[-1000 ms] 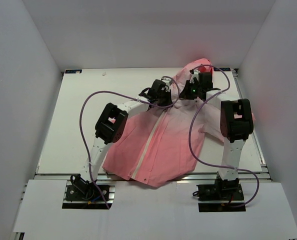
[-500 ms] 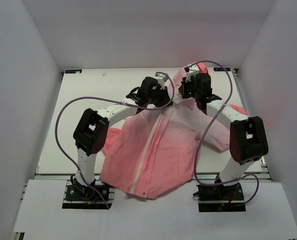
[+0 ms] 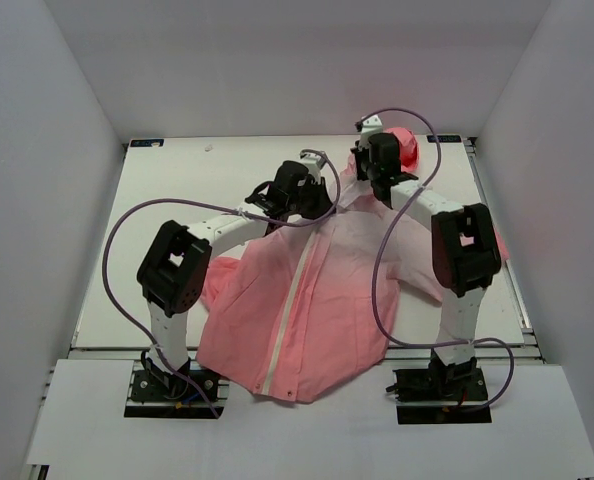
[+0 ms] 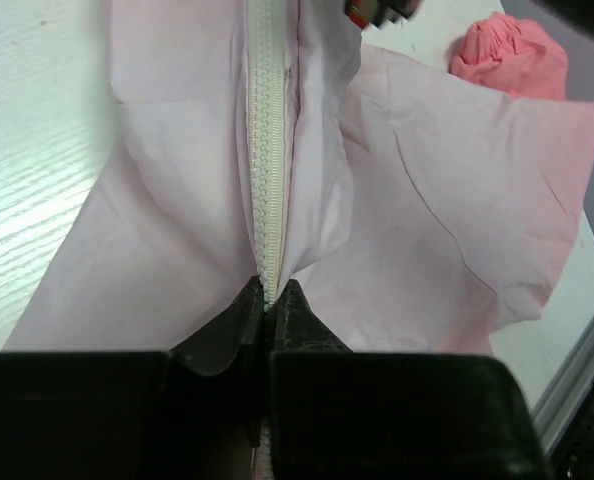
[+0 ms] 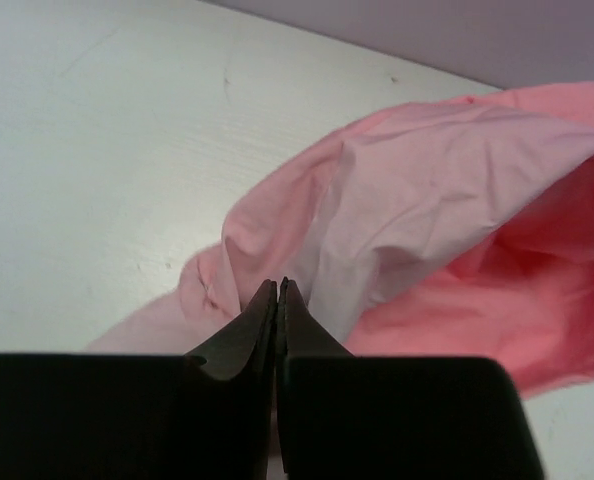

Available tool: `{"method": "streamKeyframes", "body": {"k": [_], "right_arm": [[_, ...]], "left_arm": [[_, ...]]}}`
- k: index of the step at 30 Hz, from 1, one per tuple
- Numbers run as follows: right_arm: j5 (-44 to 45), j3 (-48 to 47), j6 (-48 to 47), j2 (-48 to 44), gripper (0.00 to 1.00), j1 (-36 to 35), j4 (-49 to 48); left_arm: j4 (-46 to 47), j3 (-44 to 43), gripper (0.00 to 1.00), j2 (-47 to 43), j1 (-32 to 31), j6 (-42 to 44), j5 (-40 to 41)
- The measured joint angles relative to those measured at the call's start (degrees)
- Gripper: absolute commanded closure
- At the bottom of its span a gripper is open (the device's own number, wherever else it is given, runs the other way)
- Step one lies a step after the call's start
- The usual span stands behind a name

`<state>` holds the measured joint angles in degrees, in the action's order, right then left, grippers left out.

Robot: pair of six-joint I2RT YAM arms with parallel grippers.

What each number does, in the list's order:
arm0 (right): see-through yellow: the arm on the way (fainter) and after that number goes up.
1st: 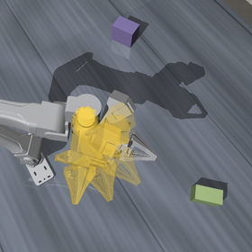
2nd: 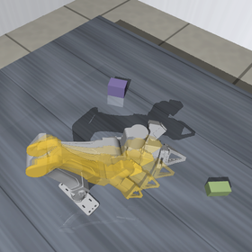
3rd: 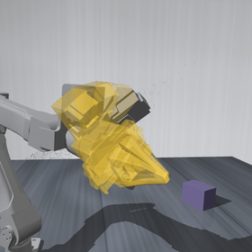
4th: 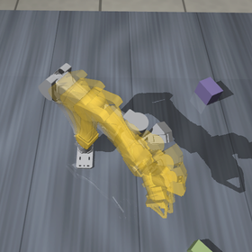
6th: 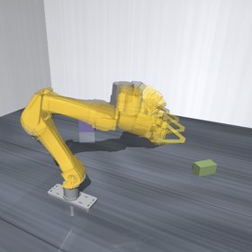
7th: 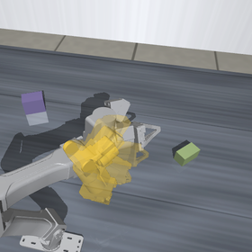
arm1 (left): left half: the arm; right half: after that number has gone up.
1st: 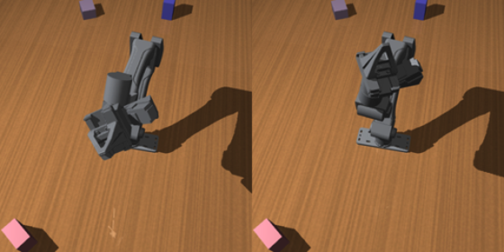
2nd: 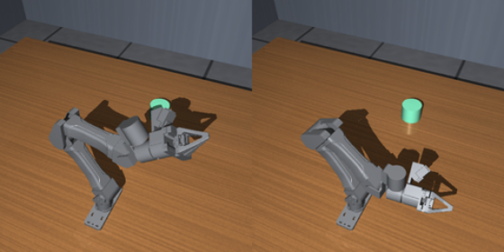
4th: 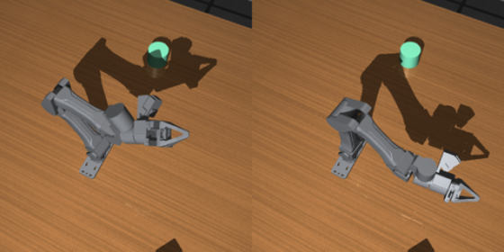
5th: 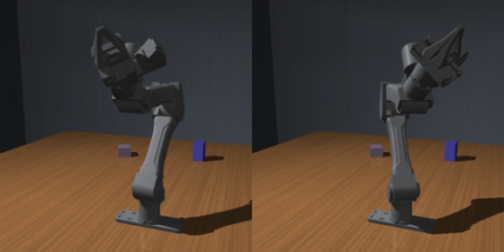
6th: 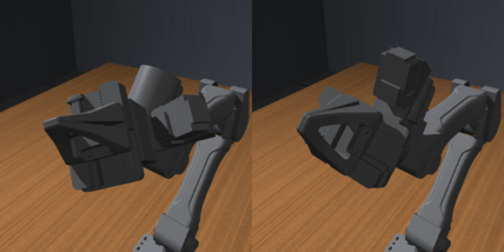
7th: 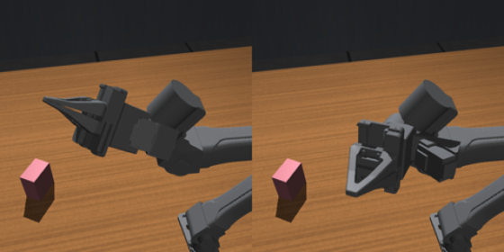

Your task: Zip up the jacket

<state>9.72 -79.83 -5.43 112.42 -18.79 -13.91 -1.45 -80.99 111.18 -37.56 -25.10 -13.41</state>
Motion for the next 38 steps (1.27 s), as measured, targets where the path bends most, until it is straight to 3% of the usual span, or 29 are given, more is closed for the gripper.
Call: {"method": "streamKeyframes", "body": {"k": [1, 2, 3, 6, 7, 8, 11, 13, 14, 15, 16, 20, 26, 32, 38], "right_arm": [[-0.2, -2.3, 0.2, 1.7, 1.00, -0.1, 0.9], [-0.7, -4.7, 0.6, 3.2, 1.00, 0.0, 1.7], [-1.1, -6.5, 1.0, 4.4, 1.00, 0.0, 2.3], [-1.1, -9.7, 1.4, 6.8, 1.00, 1.0, 2.2], [-1.4, -10.9, 1.5, 7.7, 1.00, 2.3, 2.3], [-2.0, -12.4, 1.8, 8.8, 1.00, 3.7, 2.6], [-5.4, -19.0, 2.5, 13.0, 1.00, 7.8, 3.3], [-8.3, -26.0, 4.3, 16.9, 0.65, 10.0, 5.3], [-9.8, -29.8, 5.6, 18.7, 0.55, 11.0, 6.6], [-11.3, -33.2, 6.4, 20.1, 0.29, 11.7, 7.9], [-13.0, -34.9, 7.5, 20.5, 0.11, 12.5, 8.5], [-16.3, -28.1, 9.1, 12.5, 0.11, 13.7, 10.3], [-10.8, -9.6, 13.7, -13.9, 0.11, 12.7, 16.6], [-5.9, 9.7, 19.0, -43.6, 0.10, 12.8, 21.9], [-4.3, 26.0, 22.6, -57.5, 0.11, 12.8, 28.1]], "left_arm": [[0.1, 0.0, 0.99, 0.0, 0.0, 0.0, 0.5], [0.5, 0.0, 0.89, 0.0, 0.1, 0.0, 1.0], [0.9, 0.0, 0.60, 0.0, 0.1, 0.0, 1.4], [-1.7, 0.1, 0.25, -0.1, 0.4, 0.7, 0.4], [-2.6, 0.1, 0.07, 0.1, 0.3, 0.6, 0.0], [-3.5, 0.0, 0.02, 0.2, 0.3, 0.9, -0.5], [-5.7, -1.3, 0.02, 1.9, 0.5, 1.1, -1.4], [-7.2, -3.7, 0.02, 4.0, 0.9, 1.3, -2.4], [-7.8, -5.0, 0.02, 4.9, 1.4, 1.3, -3.0], [-8.1, -5.8, 0.02, 5.7, 2.0, 1.3, -3.6], [-8.5, -6.2, 0.02, 6.1, 2.8, 1.3, -3.8], [-10.4, -7.4, 0.02, 5.6, 7.9, 1.2, -3.1], [-20.4, -11.5, 0.02, 0.1, 15.5, 0.7, 6.9], [-32.7, -7.4, 0.02, -17.6, 21.5, -5.3, 23.2], [-38.6, 6.8, 0.02, -36.6, 32.6, -10.4, 30.0]]}}
